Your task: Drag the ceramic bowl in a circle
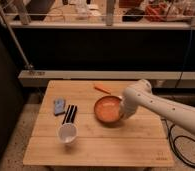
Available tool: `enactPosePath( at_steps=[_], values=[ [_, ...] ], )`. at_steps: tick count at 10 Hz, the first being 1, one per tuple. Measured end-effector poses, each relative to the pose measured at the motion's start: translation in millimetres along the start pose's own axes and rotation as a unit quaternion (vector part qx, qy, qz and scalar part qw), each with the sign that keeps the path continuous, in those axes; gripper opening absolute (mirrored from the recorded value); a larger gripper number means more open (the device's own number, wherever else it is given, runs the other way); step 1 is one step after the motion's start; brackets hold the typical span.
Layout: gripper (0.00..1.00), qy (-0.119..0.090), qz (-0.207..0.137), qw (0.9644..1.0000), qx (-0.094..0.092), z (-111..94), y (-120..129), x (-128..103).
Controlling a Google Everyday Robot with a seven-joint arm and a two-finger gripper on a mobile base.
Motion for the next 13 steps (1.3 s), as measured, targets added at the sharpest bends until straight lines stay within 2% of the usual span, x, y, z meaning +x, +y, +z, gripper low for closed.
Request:
enactPosePath(
  at_steps=[2, 4, 7, 9, 11, 13],
  values=[
    [0.07, -0.002, -0.017, 0.9998, 0.002, 9.2, -44.3, -25.6],
    [0.07, -0.011, -0.054, 0.9985, -0.003, 19.1, -79.4, -62.2],
    [0.07, -0.022, -0.082, 0.9963, -0.015, 24.6, -87.4, -92.7],
    [0.07, -0.026, -0.089, 0.9953, -0.027, 25.6, -76.1, -103.2],
    [0.07, -0.030, -0.089, 0.9946, -0.045, 24.9, -41.4, -103.3],
    [0.07, -0.038, -0.083, 0.9942, -0.058, 21.2, 4.9, -92.0]
  ],
)
